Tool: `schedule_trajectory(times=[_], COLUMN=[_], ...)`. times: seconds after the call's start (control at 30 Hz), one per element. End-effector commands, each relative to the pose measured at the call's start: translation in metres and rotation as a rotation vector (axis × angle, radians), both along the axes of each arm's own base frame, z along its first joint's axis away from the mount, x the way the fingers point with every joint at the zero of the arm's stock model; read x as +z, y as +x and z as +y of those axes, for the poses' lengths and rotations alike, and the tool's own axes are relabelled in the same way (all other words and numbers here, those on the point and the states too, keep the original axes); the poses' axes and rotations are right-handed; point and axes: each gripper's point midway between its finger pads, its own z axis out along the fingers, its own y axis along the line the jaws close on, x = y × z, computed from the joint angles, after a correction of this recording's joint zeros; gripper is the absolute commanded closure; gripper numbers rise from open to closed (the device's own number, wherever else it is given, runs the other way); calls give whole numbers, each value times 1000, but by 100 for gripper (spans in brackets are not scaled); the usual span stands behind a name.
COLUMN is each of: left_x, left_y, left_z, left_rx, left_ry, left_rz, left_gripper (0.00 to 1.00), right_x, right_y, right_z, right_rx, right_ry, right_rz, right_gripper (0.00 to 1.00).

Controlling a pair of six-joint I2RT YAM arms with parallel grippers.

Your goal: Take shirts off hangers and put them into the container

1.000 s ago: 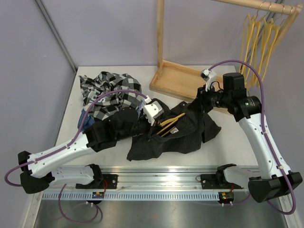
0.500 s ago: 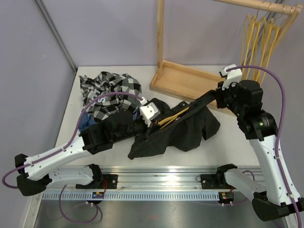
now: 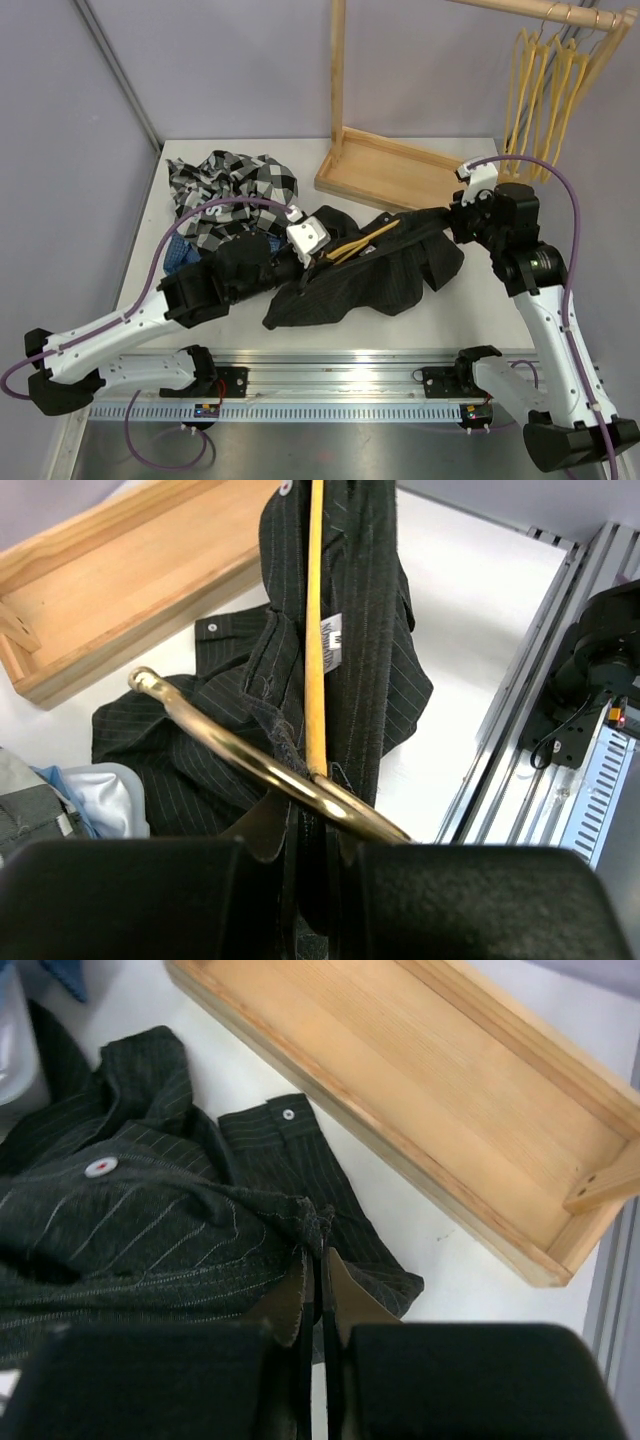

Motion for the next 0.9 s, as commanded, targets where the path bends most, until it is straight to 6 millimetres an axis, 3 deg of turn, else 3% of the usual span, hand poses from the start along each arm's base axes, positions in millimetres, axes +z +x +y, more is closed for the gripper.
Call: schedule_trajectory(times=[0.0, 0.03, 0.13, 0.3, 0.43, 0.67, 0.83, 0.87], left_x=[37, 42, 53, 75, 85, 72, 83, 83], left_y=[2, 2, 2, 5, 9, 16, 25, 25], left_z=[41, 43, 45, 38, 35, 19, 20, 19], left_rx=[89, 91, 99, 91, 97, 89, 132, 132], left_ry=[-64, -82, -119, -178, -211, -233, -364, -373], left_rz=[-86, -93, -109, -143, -167, -102, -56, -47], left_gripper=[100, 100, 100, 100, 100, 100, 100, 100], right_x=[7, -9, -49, -92, -100, -64, -107, -106], right_y=[-2, -13, -30, -43, -45, -60, -61, -62], right_z=[-48, -33, -15, -9, -9, 17, 6, 7], right_rx=[-80, 24, 193, 300, 316, 425, 399, 402], right_ry=[-179, -161, -166, -179, -188, -90, -124, -119], right_rz=[-59, 4, 190, 390, 398, 256, 438, 430], right_gripper=[100, 100, 100, 100, 100, 100, 100, 100])
